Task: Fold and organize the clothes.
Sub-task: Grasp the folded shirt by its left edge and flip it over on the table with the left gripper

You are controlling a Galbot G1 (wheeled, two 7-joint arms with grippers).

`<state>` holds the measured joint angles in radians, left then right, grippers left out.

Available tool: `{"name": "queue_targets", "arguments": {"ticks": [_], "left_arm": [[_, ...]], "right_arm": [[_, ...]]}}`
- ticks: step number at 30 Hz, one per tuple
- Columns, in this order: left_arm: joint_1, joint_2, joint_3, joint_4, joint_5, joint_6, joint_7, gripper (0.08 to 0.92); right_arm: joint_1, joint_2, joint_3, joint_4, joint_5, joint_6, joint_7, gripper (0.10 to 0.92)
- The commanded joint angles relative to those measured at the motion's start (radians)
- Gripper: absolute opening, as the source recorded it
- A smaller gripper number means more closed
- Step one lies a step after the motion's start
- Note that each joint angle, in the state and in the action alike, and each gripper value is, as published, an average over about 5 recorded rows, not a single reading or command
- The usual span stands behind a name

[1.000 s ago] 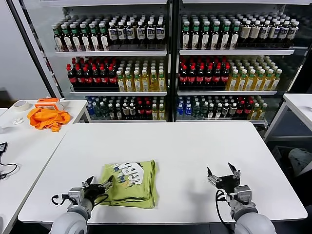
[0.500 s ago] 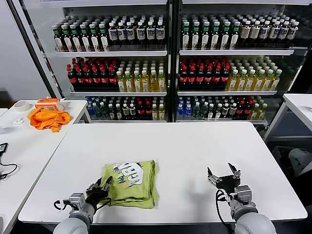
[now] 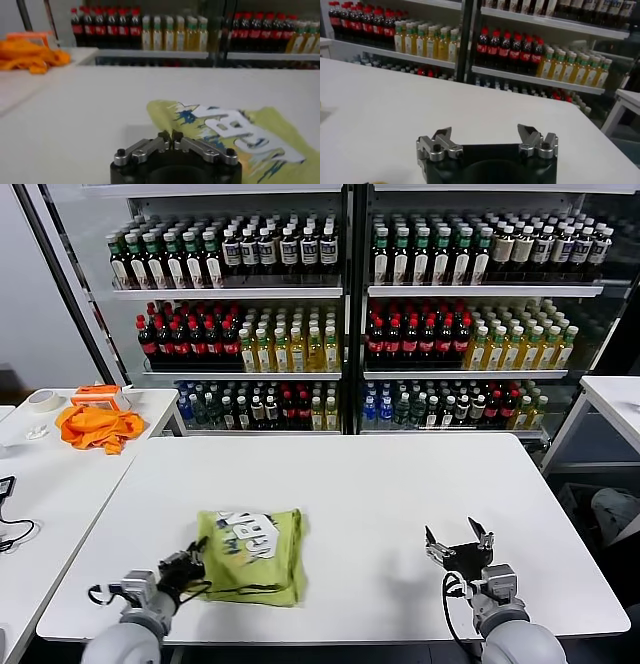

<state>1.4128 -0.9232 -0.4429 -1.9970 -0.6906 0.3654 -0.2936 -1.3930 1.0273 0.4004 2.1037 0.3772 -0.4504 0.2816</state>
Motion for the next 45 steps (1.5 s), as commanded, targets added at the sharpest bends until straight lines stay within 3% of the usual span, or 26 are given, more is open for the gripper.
{"name": "queue_targets", "arguments": {"ticks": [1,6,9,12,16,20,25,35,45], "left_arm": [[0.12,0.195,-0.414,-0.112,-0.09,0.142,-0.015,0.1],[0.235,0.285,-0.63,-0.047,-0.13,0.195,0.041,0.1],[0.224,0.295,-0.587,-0.053,-0.148,0.207,0.059,0.1],[0.124,0.205,-0.372,-0.144,-0.191,0.208,0.054,0.1],[-0.001,-0.01,0.005,-0.284,-0.103,0.186,0.068,0.1],[-0.134,-0.145,0.208,-0.279,-0.056,0.184,0.072,0.1],[-0.238,-0.172,0.242,-0.197,-0.056,0.182,0.094,0.1],[-0.301,-0.202,0.267,-0.078,-0.052,0.185,0.076,0.1],[-0.387,-0.252,0.302,0.003,-0.095,0.206,-0.014,0.1]], "right_arm": [[0.009,0.003,-0.008,-0.002,0.0,0.0,-0.001,0.823],[0.025,0.014,-0.021,-0.007,-0.001,0.004,-0.003,0.823],[0.029,0.018,-0.026,-0.009,-0.005,0.008,-0.005,0.823],[0.024,0.014,-0.027,-0.003,-0.007,0.007,-0.005,0.823],[0.008,0.016,-0.008,0.023,-0.03,0.007,-0.005,0.823],[-0.008,0.009,0.015,0.042,-0.038,0.003,-0.006,0.823],[-0.02,0.007,0.026,0.046,-0.038,0.003,-0.007,0.823],[-0.012,0.028,0.009,0.039,-0.048,0.0,-0.008,0.823],[-0.012,0.027,0.022,0.04,-0.049,-0.003,-0.009,0.823]]}}
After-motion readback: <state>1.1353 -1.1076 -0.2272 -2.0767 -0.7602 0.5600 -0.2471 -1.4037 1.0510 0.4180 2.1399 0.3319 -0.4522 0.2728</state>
